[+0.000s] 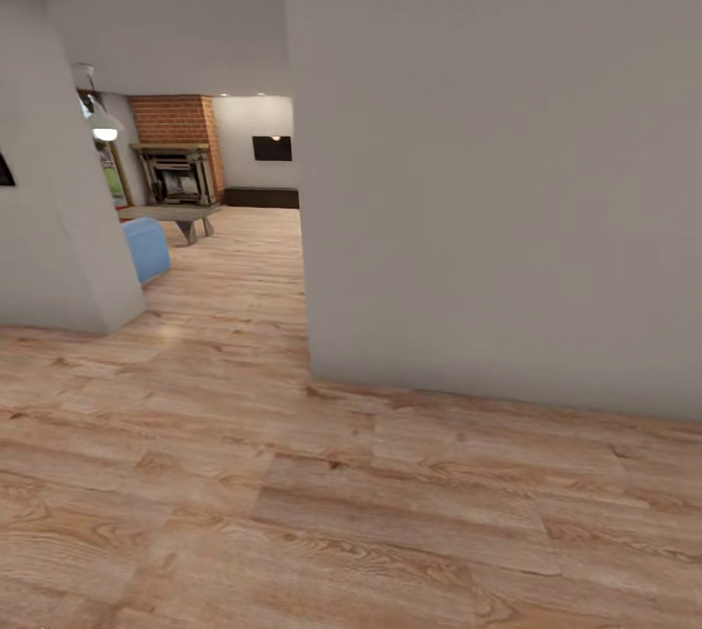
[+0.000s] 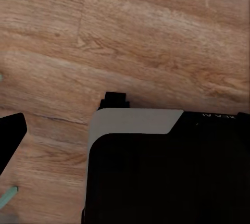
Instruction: Move the two storage containers from the living room to the garage. In the garage, place one container on the floor and stack the other container on top of it (either order is fine).
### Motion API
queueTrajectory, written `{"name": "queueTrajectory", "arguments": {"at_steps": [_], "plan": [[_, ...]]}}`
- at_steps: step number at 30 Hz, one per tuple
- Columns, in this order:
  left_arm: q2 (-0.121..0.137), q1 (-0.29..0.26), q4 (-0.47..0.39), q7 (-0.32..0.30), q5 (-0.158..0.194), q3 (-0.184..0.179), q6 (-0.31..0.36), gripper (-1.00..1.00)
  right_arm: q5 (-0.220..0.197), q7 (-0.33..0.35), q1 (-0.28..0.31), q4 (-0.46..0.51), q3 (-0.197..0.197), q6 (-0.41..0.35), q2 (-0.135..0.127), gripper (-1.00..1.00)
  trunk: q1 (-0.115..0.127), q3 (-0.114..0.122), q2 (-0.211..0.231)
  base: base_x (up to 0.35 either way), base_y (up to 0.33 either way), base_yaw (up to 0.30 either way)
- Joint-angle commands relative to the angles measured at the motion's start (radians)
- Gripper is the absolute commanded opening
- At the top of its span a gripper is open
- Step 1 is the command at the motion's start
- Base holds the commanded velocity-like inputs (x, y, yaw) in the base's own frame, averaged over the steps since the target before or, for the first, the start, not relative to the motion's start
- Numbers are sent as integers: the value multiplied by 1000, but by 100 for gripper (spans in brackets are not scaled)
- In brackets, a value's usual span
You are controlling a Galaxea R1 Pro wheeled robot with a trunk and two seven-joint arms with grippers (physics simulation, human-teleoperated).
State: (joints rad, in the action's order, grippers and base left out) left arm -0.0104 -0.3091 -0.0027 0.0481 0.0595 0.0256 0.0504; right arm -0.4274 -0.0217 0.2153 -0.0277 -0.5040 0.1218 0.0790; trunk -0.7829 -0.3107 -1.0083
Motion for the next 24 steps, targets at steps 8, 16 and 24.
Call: {"name": "queueTrajectory", "arguments": {"at_steps": [8, 16, 24], "plan": [[0, -1, 0, 3, 6, 2, 4, 100, -8, -1, 1, -3, -8, 5, 1, 100, -1, -1, -1, 322, 0, 269], [0, -1, 0, 3, 6, 2, 4, 100, -8, -1, 1, -3, -8, 5, 1, 100, -1, -1, -1, 322, 0, 269], [0, -1, 0, 3, 6, 2, 4, 100, -7, -1, 1, -3, -8, 5, 1, 100, -1, -1, -1, 322, 0, 270]]}}
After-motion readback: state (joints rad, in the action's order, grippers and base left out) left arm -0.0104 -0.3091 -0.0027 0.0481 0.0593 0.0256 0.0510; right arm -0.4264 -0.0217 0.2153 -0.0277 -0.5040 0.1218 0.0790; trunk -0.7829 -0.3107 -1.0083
